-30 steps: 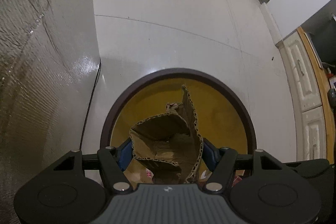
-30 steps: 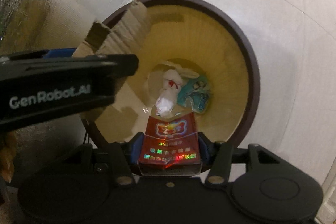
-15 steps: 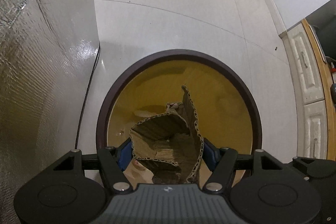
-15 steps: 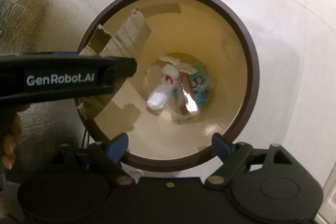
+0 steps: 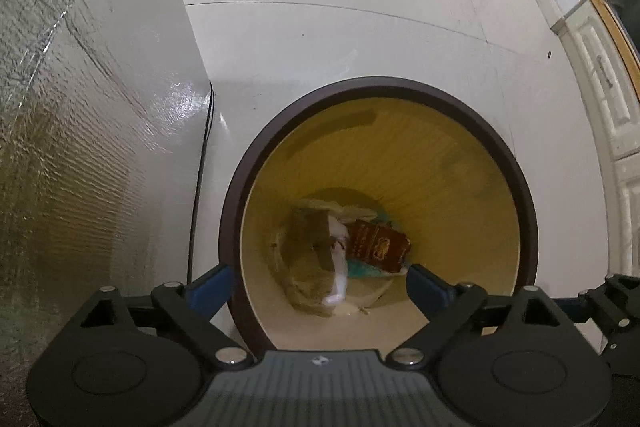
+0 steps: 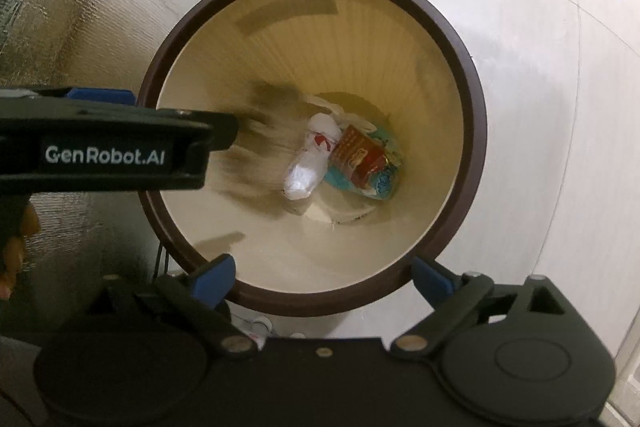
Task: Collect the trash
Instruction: 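Open the left tool dropping the brown cardboard into the bin, then raise both tools from the bin and swing them back toward the table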
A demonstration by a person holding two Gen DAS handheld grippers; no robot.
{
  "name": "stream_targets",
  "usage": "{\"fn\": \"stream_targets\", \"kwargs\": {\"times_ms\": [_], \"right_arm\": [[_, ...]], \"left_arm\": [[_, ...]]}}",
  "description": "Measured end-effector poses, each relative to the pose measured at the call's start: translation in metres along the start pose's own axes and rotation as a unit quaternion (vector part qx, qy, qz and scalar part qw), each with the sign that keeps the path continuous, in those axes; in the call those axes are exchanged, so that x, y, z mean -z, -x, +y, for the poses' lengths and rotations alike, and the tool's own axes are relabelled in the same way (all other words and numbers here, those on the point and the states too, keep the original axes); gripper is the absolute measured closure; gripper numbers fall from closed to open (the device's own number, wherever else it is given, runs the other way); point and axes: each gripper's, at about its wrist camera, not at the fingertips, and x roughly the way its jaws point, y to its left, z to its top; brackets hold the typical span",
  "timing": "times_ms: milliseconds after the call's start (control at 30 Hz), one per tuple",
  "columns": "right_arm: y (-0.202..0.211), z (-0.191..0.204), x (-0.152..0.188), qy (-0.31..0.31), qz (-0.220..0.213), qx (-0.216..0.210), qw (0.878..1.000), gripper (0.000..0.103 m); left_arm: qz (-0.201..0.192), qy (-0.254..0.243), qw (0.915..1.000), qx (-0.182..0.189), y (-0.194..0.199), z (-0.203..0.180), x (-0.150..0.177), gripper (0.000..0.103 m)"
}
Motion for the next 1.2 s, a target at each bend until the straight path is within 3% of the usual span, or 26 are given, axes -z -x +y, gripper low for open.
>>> {"fn": "stream_targets", "kwargs": {"times_ms": [567, 867, 1200], "right_arm": [[0.019, -0.01, 0.007, -0.014, -0.032, 0.002, 0.999, 0.001], [0.05, -0.019, 0.015, -0.024, -0.072, 0.013, 0.997, 0.0], [0.09, -0.03, 0.029, -0.061, -0.127, -0.004, 0.99, 0.0]], "left_arm": [[0.025, -0.013, 0.9995, -0.013, 0.015, -0.001, 0.001, 0.0], [0.019, -0.004, 0.9997, -0.014, 0.038, 0.004, 0.006, 0.0], [-0.008, -0.014, 0.9995, -0.025, 0.073, 0.003, 0.021, 0.0]]}}
